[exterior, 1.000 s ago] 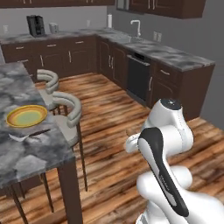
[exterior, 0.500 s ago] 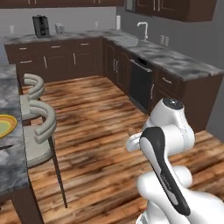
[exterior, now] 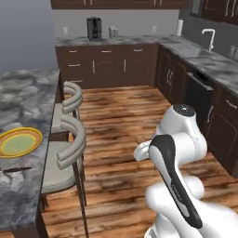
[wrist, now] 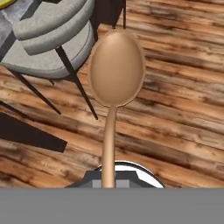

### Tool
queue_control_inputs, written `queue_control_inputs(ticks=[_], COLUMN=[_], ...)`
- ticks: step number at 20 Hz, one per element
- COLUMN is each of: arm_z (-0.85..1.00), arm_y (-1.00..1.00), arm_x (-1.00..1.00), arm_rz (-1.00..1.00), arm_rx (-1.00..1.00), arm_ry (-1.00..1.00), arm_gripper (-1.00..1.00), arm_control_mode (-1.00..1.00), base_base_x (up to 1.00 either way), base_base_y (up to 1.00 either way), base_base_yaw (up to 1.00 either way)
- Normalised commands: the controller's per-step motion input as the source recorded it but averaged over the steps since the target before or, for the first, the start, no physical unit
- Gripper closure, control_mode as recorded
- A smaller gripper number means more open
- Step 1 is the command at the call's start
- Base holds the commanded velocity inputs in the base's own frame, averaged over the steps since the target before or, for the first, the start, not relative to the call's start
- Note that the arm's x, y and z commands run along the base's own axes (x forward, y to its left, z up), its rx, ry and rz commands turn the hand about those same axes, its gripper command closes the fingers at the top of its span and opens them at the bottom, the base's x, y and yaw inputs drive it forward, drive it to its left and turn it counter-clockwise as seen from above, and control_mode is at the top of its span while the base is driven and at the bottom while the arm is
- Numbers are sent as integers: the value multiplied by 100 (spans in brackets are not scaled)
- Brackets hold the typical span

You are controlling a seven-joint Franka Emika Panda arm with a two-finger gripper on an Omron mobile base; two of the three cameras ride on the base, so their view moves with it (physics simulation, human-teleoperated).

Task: Take the fork and place it on the left side of the plate. Then take the spoon and place it on the right side of the plate. Make sure they're directly next to the plate.

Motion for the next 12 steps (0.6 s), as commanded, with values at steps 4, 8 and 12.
queue_control_inputs(ticks=[4,8,12], arm_z=[0,0,0], arm_y=[0,0,0], arm_x=[0,0,0], arm_rz=[0,0,0], arm_rx=[0,0,0], arm_ry=[0,0,0], arm_gripper=[100,100,100], arm_control_mode=[100,100,100], base_base_x=[57,38,38], base_base_y=[-46,-69,-54], base_base_yaw=[39,35,40])
